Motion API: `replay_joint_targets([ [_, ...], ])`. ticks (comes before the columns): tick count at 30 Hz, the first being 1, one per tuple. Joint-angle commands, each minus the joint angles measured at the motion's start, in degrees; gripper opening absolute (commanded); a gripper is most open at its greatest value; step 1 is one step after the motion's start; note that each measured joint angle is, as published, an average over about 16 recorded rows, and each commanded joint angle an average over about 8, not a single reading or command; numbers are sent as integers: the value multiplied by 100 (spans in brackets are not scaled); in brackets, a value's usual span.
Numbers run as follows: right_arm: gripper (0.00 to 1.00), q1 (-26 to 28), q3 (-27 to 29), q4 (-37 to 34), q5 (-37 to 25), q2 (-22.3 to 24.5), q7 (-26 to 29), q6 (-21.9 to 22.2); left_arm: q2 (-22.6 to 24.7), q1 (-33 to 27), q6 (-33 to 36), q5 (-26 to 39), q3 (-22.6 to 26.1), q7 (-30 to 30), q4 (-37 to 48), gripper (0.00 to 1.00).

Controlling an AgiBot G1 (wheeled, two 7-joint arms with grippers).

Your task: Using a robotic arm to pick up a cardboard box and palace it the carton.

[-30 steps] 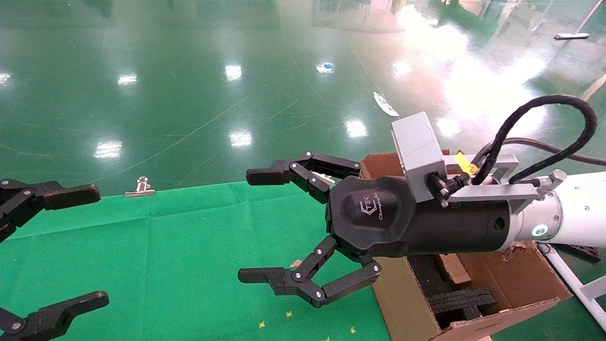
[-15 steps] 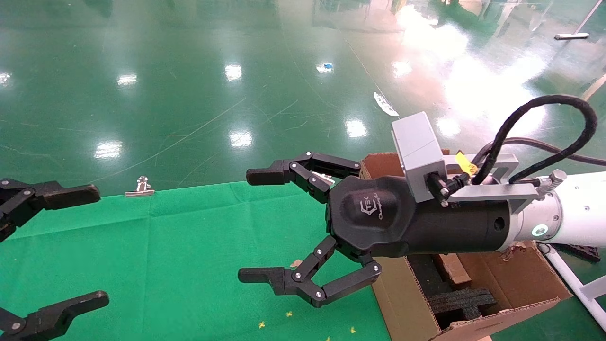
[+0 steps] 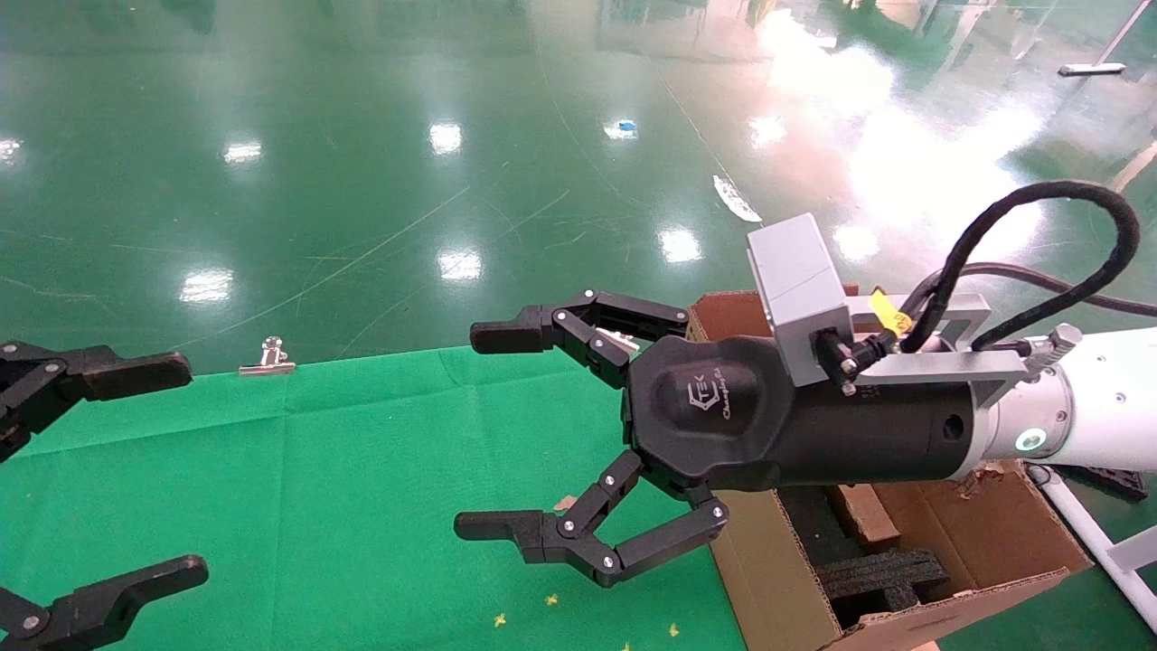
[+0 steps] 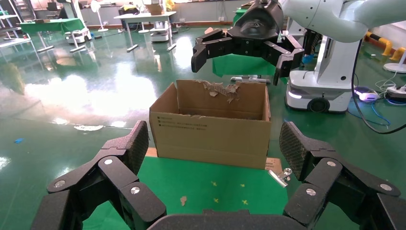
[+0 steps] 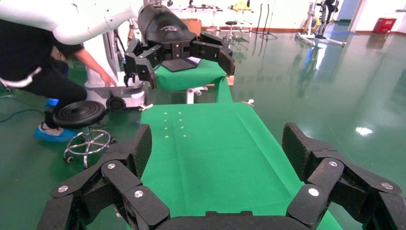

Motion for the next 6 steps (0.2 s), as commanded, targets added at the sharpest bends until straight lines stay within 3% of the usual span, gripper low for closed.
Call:
replay_joint_targets([
  [1,100,0,0,0,0,0,0,0,0,0,0,0,0,0,0,100],
  [6,100,0,0,0,0,0,0,0,0,0,0,0,0,0,0,100],
])
